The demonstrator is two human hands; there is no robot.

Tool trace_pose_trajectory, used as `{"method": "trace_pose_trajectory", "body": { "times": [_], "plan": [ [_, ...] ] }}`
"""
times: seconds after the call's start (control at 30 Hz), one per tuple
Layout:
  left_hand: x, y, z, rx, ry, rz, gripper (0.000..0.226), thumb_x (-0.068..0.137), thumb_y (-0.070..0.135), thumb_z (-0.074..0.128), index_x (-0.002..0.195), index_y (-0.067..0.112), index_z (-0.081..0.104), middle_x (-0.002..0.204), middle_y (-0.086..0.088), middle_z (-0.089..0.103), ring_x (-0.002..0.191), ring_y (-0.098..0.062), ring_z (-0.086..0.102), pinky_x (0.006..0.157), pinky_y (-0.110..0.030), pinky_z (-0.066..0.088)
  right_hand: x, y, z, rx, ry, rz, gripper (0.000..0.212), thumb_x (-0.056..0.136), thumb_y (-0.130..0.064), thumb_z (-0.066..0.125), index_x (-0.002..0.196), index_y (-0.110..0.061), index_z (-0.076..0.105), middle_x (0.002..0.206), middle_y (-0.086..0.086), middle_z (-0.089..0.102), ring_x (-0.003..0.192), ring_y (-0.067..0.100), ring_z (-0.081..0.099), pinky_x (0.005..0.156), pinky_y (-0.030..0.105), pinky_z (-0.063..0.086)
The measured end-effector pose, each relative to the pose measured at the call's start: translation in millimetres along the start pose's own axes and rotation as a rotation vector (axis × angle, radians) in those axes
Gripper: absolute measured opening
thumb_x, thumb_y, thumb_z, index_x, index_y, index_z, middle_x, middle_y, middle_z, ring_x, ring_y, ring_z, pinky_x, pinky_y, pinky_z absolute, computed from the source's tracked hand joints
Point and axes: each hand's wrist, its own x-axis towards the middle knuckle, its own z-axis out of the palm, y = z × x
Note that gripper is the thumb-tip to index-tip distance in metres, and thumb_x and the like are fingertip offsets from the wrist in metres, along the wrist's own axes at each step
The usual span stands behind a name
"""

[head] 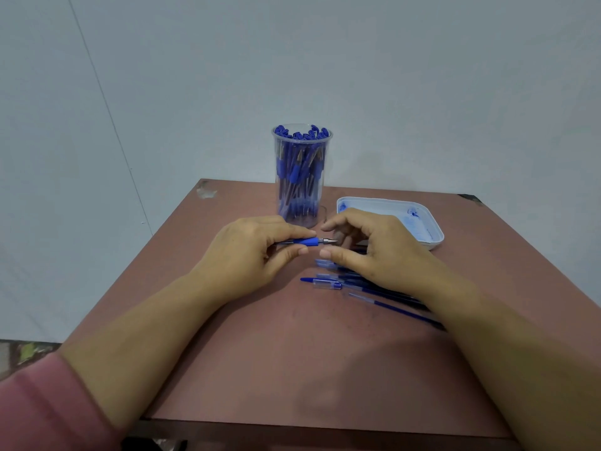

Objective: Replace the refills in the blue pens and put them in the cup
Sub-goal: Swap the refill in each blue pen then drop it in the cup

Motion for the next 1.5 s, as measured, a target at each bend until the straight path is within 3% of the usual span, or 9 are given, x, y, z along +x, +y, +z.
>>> {"method": "trace_pose_trajectory", "body": {
  "times": [0.1, 0.23, 0.43, 0.6, 0.93, 1.07, 1.17, 1.33, 1.5],
  "plan": [
    [-0.3, 0.3, 0.0, 0.005, -0.001, 0.003, 0.030, 0.093, 0.046, 0.056, 0.118, 0.034, 0.069, 0.092, 0.015, 0.068, 0.076, -0.003, 0.061, 0.067, -0.033, 0.052, 1.0, -0.9, 2.3, -0.047, 0.019, -0.036, 0.011, 0.086, -0.024, 0.071, 0.097, -0.022, 0.070, 0.081, -0.010, 0.064, 0.077, 0.009, 0.060, 0.071, 0.023, 0.052],
    [-0.6, 0.2, 0.1, 0.018, 0.004, 0.009, 0.029, 0.093, 0.045, 0.056, 0.117, 0.034, 0.070, 0.093, 0.017, 0.069, 0.075, 0.002, 0.057, 0.066, -0.029, 0.051, 1.4, -3.4, 4.8, -0.054, -0.001, 0.002, 0.008, 0.089, -0.026, 0.067, 0.096, -0.024, 0.069, 0.079, -0.012, 0.061, 0.073, 0.006, 0.056, 0.067, 0.016, 0.046],
    [-0.3, -8.3, -3.4, -0.015, 0.043, -0.052, 0.032, 0.090, 0.049, 0.055, 0.114, 0.034, 0.070, 0.095, 0.018, 0.069, 0.077, 0.000, 0.060, 0.069, -0.028, 0.052, -5.9, -6.2, -3.9, -0.206, -0.031, 0.070, 0.039, 0.077, -0.047, 0.074, 0.102, -0.035, 0.047, 0.097, -0.017, 0.052, 0.091, 0.002, 0.049, 0.079, 0.022, 0.046],
    [-2.9, -13.0, -5.7, -0.003, 0.047, -0.083, 0.035, 0.089, 0.051, 0.053, 0.113, 0.034, 0.071, 0.093, 0.017, 0.069, 0.077, -0.003, 0.060, 0.068, -0.027, 0.050, -11.3, -11.5, -5.4, -0.291, -0.256, 0.000, 0.024, 0.074, -0.049, 0.076, 0.094, -0.037, 0.071, 0.093, -0.014, 0.050, 0.097, 0.002, 0.042, 0.085, 0.025, 0.042],
    [-2.0, -13.3, -5.1, -0.003, 0.043, -0.084, 0.033, 0.089, 0.050, 0.054, 0.113, 0.035, 0.070, 0.093, 0.019, 0.068, 0.077, -0.001, 0.059, 0.067, -0.019, 0.045, -10.0, -13.8, 1.0, -0.354, -0.371, -0.027, 0.021, 0.081, -0.048, 0.070, 0.099, -0.038, 0.071, 0.093, -0.016, 0.047, 0.097, 0.001, 0.041, 0.085, 0.020, 0.040],
    [-2.4, -12.6, -5.3, -0.002, 0.039, -0.090, 0.031, 0.088, 0.047, 0.057, 0.114, 0.036, 0.070, 0.092, 0.021, 0.067, 0.076, 0.001, 0.058, 0.068, -0.019, 0.044, -8.6, -12.0, -13.1, -0.223, -0.193, 0.080, 0.010, 0.082, -0.040, 0.071, 0.088, -0.032, 0.068, 0.085, -0.013, 0.061, 0.081, -0.001, 0.055, 0.071, 0.015, 0.045],
    [-2.3, -12.0, -5.2, -0.007, 0.033, -0.094, 0.030, 0.088, 0.045, 0.059, 0.114, 0.036, 0.070, 0.093, 0.020, 0.067, 0.076, -0.002, 0.059, 0.067, -0.022, 0.047, -7.9, -5.2, -27.5, -0.146, -0.057, 0.181, 0.008, 0.085, -0.033, 0.071, 0.087, -0.033, 0.063, 0.078, -0.010, 0.062, 0.066, 0.000, 0.053, 0.063, 0.009, 0.043],
    [-1.8, -7.0, -3.4, -0.014, 0.008, -0.065, 0.030, 0.088, 0.047, 0.057, 0.113, 0.037, 0.070, 0.090, 0.023, 0.065, 0.074, -0.001, 0.058, 0.067, -0.026, 0.050, -6.8, -4.3, -22.1, -0.110, -0.049, 0.177, 0.014, 0.088, -0.033, 0.068, 0.085, -0.043, 0.058, 0.085, -0.006, 0.064, 0.078, 0.010, 0.057, 0.068, 0.012, 0.046],
    [-0.7, -2.6, -2.3, -0.024, -0.013, -0.048, 0.032, 0.088, 0.050, 0.056, 0.113, 0.037, 0.071, 0.084, 0.023, 0.064, 0.070, -0.001, 0.057, 0.064, -0.026, 0.049, -5.2, -9.7, -12.7, -0.059, -0.061, 0.116, 0.011, 0.087, -0.029, 0.070, 0.090, -0.039, 0.064, 0.083, -0.006, 0.066, 0.077, 0.009, 0.058, 0.072, 0.017, 0.049]
  ]
}}
